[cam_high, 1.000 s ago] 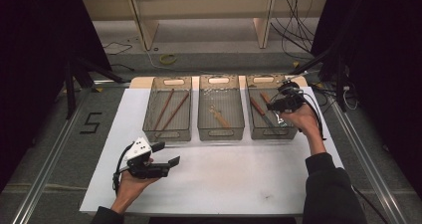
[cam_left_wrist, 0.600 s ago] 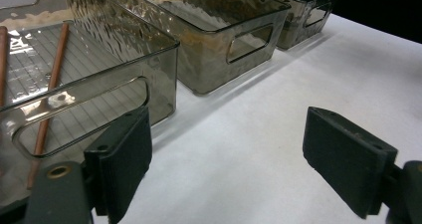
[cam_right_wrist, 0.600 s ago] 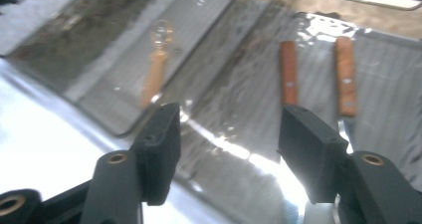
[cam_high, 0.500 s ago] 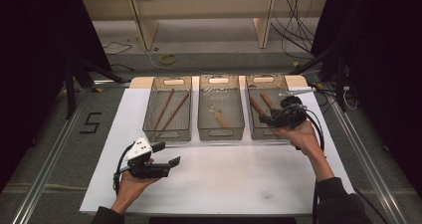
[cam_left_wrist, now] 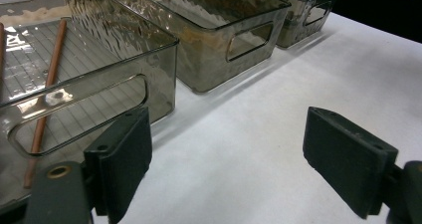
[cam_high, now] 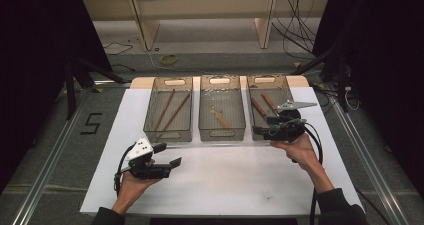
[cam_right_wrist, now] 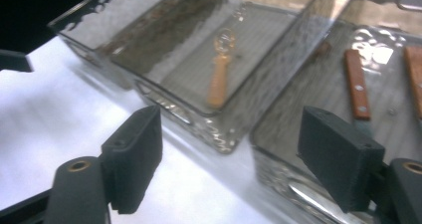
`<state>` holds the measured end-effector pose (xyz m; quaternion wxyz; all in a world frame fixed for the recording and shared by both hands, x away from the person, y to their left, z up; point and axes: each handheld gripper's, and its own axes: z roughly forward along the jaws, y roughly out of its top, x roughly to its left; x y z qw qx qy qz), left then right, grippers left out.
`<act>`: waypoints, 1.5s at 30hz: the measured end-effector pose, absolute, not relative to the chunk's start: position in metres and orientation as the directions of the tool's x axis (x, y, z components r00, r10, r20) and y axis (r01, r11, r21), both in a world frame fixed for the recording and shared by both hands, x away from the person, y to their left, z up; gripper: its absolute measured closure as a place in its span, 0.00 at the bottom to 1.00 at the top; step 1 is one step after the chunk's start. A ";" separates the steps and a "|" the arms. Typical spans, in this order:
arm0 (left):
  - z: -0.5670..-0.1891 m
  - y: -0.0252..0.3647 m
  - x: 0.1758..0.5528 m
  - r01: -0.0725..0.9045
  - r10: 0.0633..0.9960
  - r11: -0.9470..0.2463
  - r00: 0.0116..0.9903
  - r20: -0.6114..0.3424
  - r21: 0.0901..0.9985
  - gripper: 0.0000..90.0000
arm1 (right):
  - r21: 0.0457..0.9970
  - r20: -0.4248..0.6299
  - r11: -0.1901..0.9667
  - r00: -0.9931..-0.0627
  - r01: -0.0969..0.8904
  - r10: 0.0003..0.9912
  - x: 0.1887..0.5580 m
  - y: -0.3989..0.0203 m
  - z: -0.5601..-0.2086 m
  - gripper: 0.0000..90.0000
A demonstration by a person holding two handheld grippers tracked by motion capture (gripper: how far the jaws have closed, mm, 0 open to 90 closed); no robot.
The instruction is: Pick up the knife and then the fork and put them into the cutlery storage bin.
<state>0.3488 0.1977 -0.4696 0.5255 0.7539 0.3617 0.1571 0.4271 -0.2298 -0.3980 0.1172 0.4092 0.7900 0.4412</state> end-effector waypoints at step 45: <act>-0.471 0.193 0.346 0.395 0.681 -0.186 0.712 -0.172 0.900 0.21 | 0.879 0.155 0.233 -0.711 0.416 0.686 0.340 -0.219 -0.441 0.23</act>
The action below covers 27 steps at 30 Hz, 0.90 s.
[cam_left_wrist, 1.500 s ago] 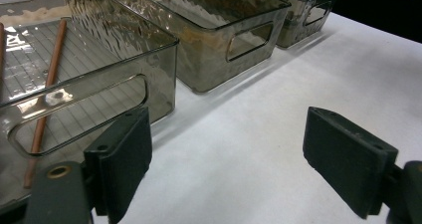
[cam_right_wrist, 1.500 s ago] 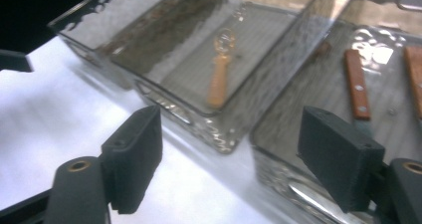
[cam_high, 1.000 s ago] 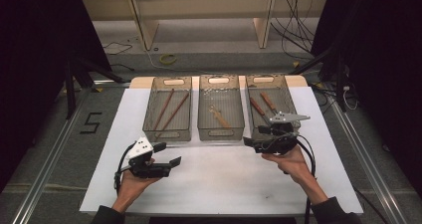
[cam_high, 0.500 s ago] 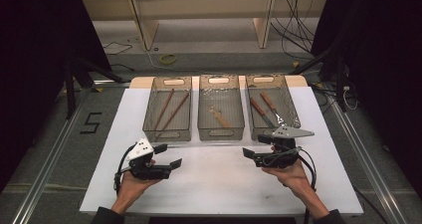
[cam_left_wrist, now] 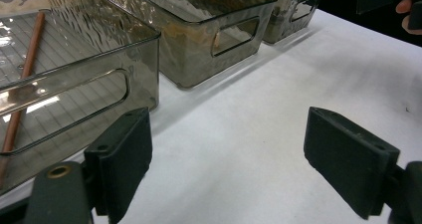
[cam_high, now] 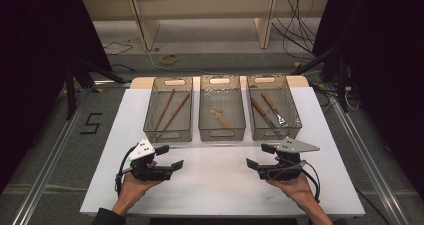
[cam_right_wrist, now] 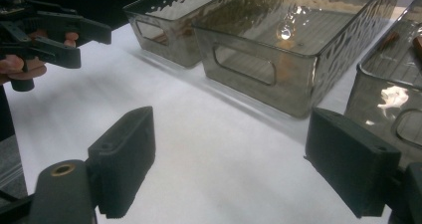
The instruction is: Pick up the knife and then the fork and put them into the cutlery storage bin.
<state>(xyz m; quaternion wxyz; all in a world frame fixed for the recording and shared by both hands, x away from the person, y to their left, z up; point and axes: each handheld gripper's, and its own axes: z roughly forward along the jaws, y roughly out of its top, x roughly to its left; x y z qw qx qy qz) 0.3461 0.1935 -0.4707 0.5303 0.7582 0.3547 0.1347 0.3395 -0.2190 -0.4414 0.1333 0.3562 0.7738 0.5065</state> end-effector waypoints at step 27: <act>-0.471 0.192 0.345 0.394 0.672 -0.192 0.720 -0.172 0.899 0.21 | 0.883 0.158 0.209 -0.684 0.421 0.712 0.327 -0.234 -0.451 0.23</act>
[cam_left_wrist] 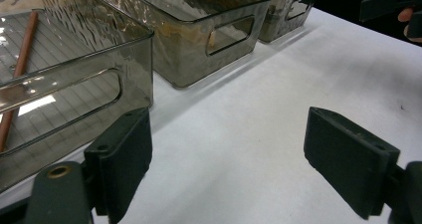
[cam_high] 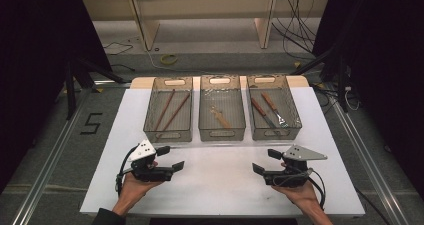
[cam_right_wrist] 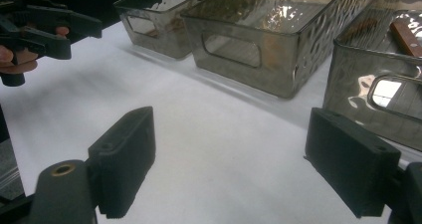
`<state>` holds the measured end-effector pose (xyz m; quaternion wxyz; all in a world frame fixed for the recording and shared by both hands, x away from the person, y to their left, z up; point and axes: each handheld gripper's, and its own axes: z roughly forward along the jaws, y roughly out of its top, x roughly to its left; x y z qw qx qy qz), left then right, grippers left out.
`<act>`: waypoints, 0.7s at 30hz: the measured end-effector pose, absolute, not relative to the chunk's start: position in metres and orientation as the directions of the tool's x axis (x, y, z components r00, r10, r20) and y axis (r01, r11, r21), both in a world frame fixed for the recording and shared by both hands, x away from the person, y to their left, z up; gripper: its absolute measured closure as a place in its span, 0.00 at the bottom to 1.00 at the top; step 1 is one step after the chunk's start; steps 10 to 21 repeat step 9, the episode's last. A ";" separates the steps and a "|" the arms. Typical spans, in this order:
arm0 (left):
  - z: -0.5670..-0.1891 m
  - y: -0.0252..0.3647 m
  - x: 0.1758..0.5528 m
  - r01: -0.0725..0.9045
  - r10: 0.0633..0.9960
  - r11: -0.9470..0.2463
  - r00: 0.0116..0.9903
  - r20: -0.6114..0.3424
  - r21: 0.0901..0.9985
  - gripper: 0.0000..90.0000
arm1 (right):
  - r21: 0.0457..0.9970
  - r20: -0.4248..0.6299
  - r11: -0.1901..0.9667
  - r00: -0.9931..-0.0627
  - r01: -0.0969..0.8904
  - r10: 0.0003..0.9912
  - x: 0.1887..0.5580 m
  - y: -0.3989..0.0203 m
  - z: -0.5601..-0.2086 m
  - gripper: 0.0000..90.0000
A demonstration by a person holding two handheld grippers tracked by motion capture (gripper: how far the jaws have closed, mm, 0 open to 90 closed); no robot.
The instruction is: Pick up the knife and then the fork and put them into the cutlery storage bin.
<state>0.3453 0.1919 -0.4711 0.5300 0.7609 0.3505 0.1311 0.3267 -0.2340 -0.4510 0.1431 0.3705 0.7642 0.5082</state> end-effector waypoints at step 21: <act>-0.471 0.192 0.346 0.395 0.674 -0.192 0.719 -0.172 0.898 0.21 | 0.883 0.156 0.210 -0.683 0.420 0.713 0.327 -0.234 -0.451 0.23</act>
